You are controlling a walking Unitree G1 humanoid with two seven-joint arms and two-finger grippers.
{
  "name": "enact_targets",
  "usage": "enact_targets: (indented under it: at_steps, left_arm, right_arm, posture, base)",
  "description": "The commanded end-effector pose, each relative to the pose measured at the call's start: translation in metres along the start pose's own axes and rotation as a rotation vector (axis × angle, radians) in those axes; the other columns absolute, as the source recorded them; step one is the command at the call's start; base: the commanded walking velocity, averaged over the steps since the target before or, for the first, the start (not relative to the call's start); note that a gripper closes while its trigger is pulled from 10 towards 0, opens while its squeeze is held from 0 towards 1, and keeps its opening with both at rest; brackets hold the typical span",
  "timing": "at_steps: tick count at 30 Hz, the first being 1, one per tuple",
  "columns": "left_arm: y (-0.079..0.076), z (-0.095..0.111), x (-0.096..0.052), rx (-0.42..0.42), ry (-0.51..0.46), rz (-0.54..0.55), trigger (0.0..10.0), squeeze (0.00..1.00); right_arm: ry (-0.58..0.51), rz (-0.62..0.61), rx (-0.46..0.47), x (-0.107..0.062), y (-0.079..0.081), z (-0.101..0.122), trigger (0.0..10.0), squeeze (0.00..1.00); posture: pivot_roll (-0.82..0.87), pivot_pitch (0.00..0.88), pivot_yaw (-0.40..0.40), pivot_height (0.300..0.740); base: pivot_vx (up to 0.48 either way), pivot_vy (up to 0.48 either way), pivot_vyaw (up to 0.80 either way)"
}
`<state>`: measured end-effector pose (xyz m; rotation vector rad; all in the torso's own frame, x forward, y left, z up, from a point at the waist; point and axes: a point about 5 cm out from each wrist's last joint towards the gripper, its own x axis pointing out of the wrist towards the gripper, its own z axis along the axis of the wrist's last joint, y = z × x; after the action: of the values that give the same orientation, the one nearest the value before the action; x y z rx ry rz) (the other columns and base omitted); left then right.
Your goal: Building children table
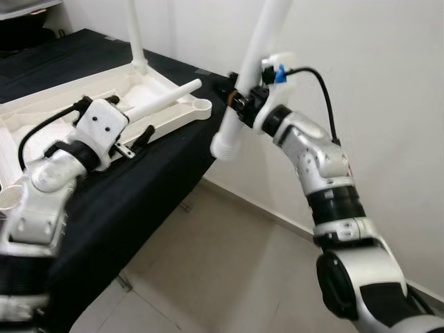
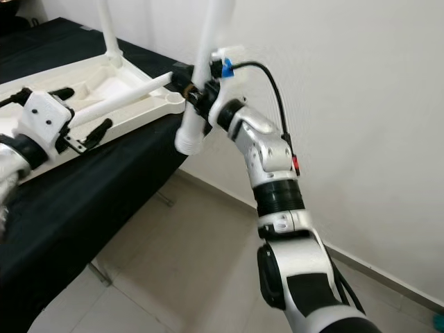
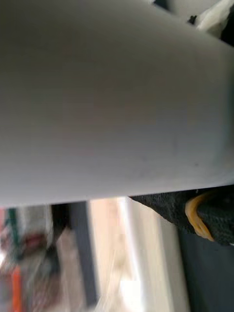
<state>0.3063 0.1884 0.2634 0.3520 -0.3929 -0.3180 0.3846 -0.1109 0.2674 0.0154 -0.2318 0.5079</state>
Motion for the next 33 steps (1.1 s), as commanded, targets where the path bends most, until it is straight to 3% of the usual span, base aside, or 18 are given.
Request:
enact_targets:
  at_steps: [1,5,8,10,12,18,26,33]
  left_arm:
    - [-0.015,-0.002,-0.01,-0.094,0.0,0.065,10.0,0.0]
    - [-0.023,-0.004,-0.014,-0.101,0.001,0.075,10.0,0.0]
    - [-0.052,-0.006,-0.022,-0.163,0.011,0.073,10.0,0.0]
    - [-0.052,-0.006,-0.022,-0.163,0.011,0.073,10.0,0.0]
    - [-0.065,-0.003,-0.025,-0.2,0.023,0.069,10.0,0.0]
    - [-0.086,0.004,-0.032,-0.233,0.044,0.053,10.0,0.0]
    - [-0.076,0.008,-0.028,-0.226,0.044,0.113,10.0,0.0]
    - [-0.077,0.012,-0.027,-0.236,0.047,0.143,10.0,0.0]
  right_arm:
    - [-0.08,-0.069,-0.061,-0.014,0.001,0.005,10.0,0.0]
    - [-0.082,-0.1,-0.099,-0.021,0.002,0.003,10.0,0.0]
    - [-0.081,-0.153,-0.076,-0.041,0.01,-0.005,10.0,0.0]
    - [-0.081,-0.153,-0.076,-0.041,0.01,-0.005,10.0,0.0]
    - [-0.097,-0.197,-0.04,-0.048,0.009,-0.008,10.0,0.0]
    - [-0.109,-0.219,-0.085,-0.058,0.013,-0.009,10.0,0.0]
    - [-0.102,-0.241,-0.095,-0.059,0.012,-0.007,10.0,0.0]
    - [-0.114,-0.205,-0.12,-0.057,0.018,-0.001,10.0,0.0]
  posture:
    - [0.02,0.147,-0.097,0.74]
    - [0.02,0.144,-0.106,0.74]
    - [0.01,0.142,-0.114,0.74]
    - [0.01,0.142,-0.114,0.74]
    - [0.01,0.141,-0.116,0.74]
    - [0.01,0.132,-0.115,0.74]
    - [0.01,0.124,-0.112,0.74]
    - [0.01,0.122,-0.111,0.74]
  base:
    - [0.0,0.0,0.0]
    - [0.0,0.0,0.0]
    - [0.0,0.0,0.0]
    - [0.0,0.0,0.0]
    - [0.0,0.0,0.0]
    - [0.0,-0.151,0.8]
    - [0.0,-0.449,0.8]
    - [0.073,-0.431,0.8]
